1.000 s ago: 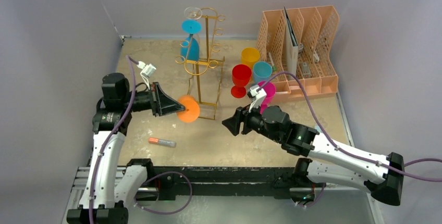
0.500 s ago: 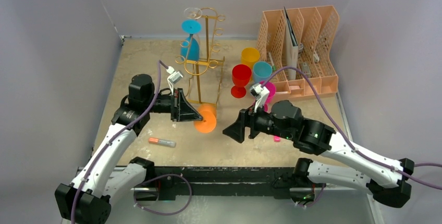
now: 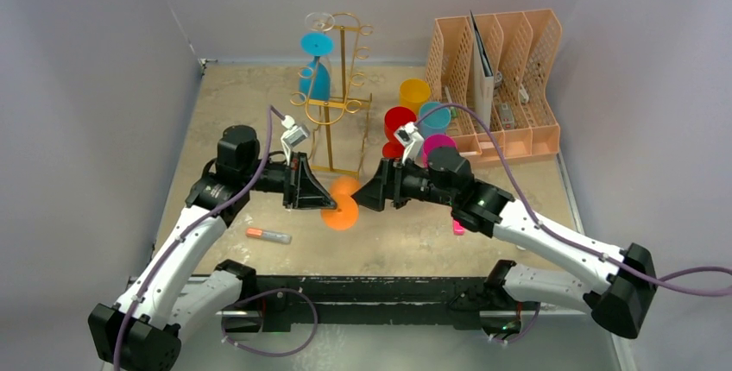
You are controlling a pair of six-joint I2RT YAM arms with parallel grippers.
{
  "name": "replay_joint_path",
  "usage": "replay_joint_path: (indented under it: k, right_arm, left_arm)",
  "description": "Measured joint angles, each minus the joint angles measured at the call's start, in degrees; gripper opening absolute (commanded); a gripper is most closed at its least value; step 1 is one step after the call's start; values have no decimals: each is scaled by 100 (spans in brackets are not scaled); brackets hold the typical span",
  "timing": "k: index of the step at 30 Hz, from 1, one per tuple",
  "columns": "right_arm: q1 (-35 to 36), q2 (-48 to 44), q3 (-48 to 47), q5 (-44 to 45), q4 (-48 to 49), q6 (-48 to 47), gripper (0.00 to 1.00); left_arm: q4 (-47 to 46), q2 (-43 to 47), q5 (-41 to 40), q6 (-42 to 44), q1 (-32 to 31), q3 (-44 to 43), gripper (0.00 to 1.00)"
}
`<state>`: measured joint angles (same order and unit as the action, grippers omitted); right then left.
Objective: Take the wine glass off the wine glass rack
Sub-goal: Place the wine glass at the center of the board.
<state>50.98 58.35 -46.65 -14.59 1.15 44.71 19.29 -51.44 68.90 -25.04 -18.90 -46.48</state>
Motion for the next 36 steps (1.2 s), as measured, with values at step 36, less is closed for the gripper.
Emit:
replay_joint_path:
  k: [36]
  right_arm:
    - [0, 872, -1008, -1067, -894, -313, 58]
  left_arm:
    - [868, -208, -1213, 546, -81, -50, 0]
